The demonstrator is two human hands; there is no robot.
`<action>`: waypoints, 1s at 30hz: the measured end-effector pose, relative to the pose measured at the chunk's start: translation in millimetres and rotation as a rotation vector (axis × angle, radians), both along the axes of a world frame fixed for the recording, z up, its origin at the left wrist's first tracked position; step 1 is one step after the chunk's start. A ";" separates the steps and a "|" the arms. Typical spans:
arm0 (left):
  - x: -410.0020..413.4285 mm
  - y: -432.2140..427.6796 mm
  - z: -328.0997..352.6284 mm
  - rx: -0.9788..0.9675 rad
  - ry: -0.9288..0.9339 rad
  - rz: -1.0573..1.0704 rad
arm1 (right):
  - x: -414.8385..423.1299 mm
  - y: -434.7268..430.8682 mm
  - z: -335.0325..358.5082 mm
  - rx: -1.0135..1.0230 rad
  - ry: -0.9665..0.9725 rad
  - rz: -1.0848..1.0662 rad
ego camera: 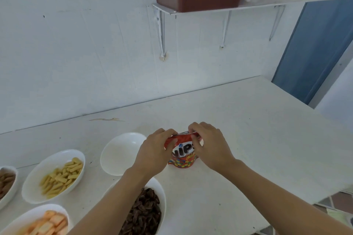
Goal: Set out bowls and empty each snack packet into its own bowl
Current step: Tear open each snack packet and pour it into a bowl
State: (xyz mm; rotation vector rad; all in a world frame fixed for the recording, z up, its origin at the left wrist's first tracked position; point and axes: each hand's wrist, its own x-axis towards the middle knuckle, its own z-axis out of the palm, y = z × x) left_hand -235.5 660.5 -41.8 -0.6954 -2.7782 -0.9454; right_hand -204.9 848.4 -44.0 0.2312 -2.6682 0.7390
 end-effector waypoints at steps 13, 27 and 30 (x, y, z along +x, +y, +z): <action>-4.1 -1.4 25.9 0.104 -0.211 0.115 | -7.7 4.4 11.2 0.055 -0.057 0.056; -14.0 -8.8 36.6 0.131 -0.382 0.107 | -16.9 -10.9 14.3 0.139 -0.069 0.208; -13.3 -9.6 38.9 0.080 -0.355 0.075 | -15.5 -12.9 15.4 0.157 -0.068 0.221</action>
